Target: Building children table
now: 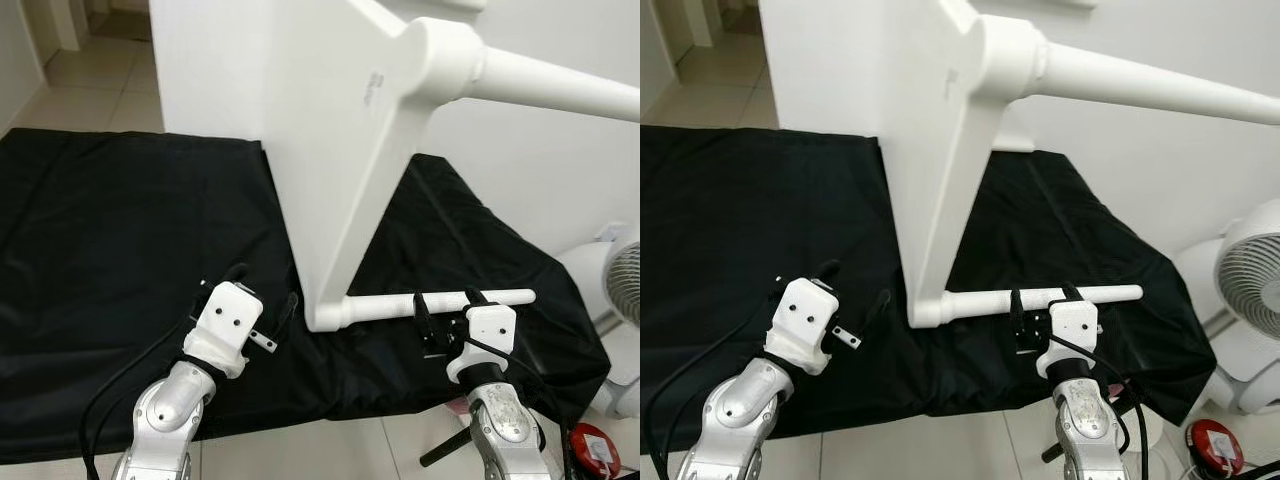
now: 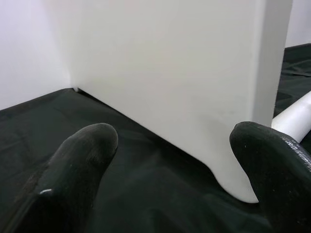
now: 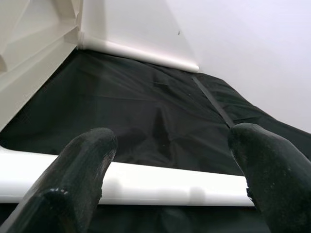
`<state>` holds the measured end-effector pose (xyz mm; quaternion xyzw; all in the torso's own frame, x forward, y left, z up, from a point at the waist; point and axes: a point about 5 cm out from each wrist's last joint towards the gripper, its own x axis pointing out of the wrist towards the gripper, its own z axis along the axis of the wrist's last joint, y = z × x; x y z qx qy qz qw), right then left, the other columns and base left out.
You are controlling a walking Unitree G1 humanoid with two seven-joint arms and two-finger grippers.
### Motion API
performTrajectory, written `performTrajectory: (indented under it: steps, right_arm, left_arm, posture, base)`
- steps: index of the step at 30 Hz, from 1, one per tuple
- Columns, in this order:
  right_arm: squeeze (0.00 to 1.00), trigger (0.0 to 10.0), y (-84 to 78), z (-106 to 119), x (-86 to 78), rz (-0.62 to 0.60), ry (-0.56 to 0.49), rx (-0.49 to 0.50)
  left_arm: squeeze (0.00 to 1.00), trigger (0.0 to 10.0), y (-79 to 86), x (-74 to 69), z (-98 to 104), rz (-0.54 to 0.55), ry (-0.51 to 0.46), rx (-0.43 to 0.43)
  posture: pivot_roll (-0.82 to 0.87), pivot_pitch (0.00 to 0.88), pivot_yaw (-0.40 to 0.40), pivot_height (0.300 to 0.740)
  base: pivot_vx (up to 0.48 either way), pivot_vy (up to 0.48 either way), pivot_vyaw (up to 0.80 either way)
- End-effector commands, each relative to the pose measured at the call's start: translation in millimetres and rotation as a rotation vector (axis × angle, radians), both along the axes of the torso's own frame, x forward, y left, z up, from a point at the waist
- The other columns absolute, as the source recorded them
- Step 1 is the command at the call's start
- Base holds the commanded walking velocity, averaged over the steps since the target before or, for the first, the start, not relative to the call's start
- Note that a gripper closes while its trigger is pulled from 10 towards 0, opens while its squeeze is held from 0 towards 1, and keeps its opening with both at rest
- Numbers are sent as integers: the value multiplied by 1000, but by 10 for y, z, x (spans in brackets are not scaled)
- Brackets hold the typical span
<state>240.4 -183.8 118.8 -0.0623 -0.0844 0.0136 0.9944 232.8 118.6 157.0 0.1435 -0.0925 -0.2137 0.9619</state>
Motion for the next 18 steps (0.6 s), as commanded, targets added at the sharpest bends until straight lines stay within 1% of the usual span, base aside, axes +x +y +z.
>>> performTrajectory:
  steps: [1, 17, 18]
  right_arm:
    - [0, 10000, -15, -31, 0, -3, 8, -3]
    - [0, 10000, 11, -47, -11, 6, 14, 0]
    - [0, 10000, 13, -47, -15, 8, 14, 0]
  left_arm:
    - [0, 10000, 52, 32, -15, 132, -22, -33]
    - [0, 10000, 61, 19, 8, 137, -25, -39]
    - [0, 10000, 50, 8, 20, 136, -29, -38]
  posture:
    - [47, 0, -137, 740]
    - [54, 0, -135, 740]
    - [55, 0, -135, 740]
  base:
    - [0, -247, 0]
    - [0, -252, 0]
    - [0, 0, 0]
